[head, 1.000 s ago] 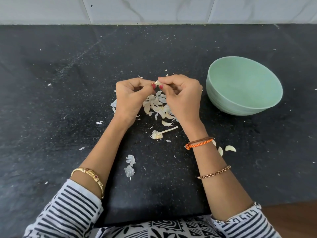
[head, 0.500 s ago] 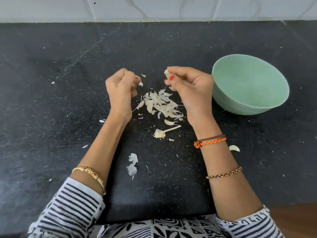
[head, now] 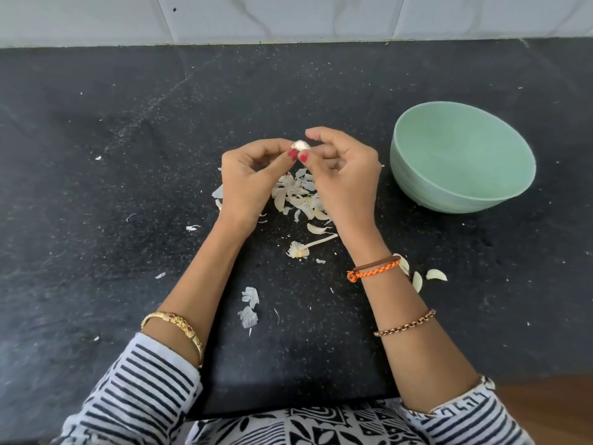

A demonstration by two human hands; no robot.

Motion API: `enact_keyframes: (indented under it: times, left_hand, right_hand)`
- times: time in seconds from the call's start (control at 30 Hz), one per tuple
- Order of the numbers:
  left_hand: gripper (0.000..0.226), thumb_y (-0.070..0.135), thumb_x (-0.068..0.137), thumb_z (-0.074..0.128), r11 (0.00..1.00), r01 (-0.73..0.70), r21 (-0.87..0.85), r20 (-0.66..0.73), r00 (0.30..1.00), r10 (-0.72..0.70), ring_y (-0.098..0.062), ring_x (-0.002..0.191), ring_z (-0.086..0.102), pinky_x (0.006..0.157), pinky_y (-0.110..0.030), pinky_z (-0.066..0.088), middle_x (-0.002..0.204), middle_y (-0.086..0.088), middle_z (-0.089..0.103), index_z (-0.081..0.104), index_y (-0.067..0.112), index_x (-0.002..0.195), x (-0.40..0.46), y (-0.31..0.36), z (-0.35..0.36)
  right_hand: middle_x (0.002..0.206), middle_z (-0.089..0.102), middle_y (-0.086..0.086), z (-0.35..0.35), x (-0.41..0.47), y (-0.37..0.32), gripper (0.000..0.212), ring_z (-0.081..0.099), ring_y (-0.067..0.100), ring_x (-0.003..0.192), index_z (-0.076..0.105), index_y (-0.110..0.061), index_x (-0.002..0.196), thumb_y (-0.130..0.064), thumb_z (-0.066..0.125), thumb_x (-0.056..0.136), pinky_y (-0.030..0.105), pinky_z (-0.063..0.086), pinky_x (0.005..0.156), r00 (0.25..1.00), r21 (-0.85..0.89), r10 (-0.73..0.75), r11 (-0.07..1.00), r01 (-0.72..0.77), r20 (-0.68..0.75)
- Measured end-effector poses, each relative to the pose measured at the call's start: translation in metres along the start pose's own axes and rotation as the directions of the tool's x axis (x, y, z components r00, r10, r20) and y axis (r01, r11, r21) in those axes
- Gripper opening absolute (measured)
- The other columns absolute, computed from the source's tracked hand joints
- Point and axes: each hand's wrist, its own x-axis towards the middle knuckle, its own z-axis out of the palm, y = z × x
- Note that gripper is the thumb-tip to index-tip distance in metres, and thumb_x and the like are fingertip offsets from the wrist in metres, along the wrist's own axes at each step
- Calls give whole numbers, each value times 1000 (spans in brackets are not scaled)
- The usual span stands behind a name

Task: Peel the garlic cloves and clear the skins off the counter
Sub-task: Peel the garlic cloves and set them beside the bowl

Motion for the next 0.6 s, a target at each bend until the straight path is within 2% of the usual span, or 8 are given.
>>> enact_keyframes:
  times: [0.17, 0.3, 0.37, 0.43, 0.53, 0.6]
  left_hand:
    - [14, -2, 86, 59, 995, 87, -51, 0, 996, -87, 5, 58, 58, 55, -7, 40, 61, 14, 67, 68, 9, 89, -2, 8, 4]
    - [18, 0, 84, 61, 989, 146, -38, 7, 989, -145, 0, 57, 54, 50, -12, 37, 57, 10, 66, 68, 12, 73, -1, 9, -1]
    - [18, 4, 80, 64, 980, 188, -60, 4, 982, -188, -1, 55, 50, 48, -13, 35, 56, 10, 64, 70, 15, 68, 0, 8, -1]
    - [21, 9, 75, 62, 964, 238, -115, 9, 971, -239, -1, 53, 47, 47, -14, 34, 55, 10, 62, 72, 19, 60, 0, 7, 1]
    - [31, 2, 80, 58, 916, 318, -244, 41, 947, -318, -1, 50, 43, 43, -13, 30, 53, 7, 58, 72, 17, 56, 2, 8, 2]
    - [28, 3, 75, 57, 879, 352, -321, 83, 935, -344, -1, 49, 41, 41, -13, 27, 52, 6, 56, 71, 15, 54, 3, 9, 2]
  right_hand:
    - [76, 70, 1, -1, 1, 2, 10, 63, 1, 66, 74, -7, 87, -4, 70, 78, 9, 47, 61, 997, -51, -75, 996, 75, 5]
    - [76, 70, 4, -4, 3, 6, 11, 62, 8, 67, 75, -7, 87, -5, 70, 77, 16, 50, 61, 984, -143, -177, 975, 171, -34]
    - [73, 69, 4, -3, 3, 7, 10, 61, 11, 64, 75, -7, 85, -5, 70, 77, 25, 51, 60, 975, -176, -219, 962, 210, -36]
    - [71, 67, 4, -2, 2, 7, 9, 60, 14, 64, 74, -7, 82, -4, 69, 75, 30, 51, 59, 965, -194, -258, 949, 246, -38]
    - [69, 67, 5, -3, 3, 5, 10, 59, 13, 64, 74, -6, 79, 0, 69, 73, 30, 49, 58, 942, -201, -332, 927, 318, -41]
    - [68, 66, 7, -4, 3, 4, 10, 57, 12, 64, 73, -5, 77, 2, 68, 73, 29, 47, 57, 921, -196, -389, 906, 375, -35]
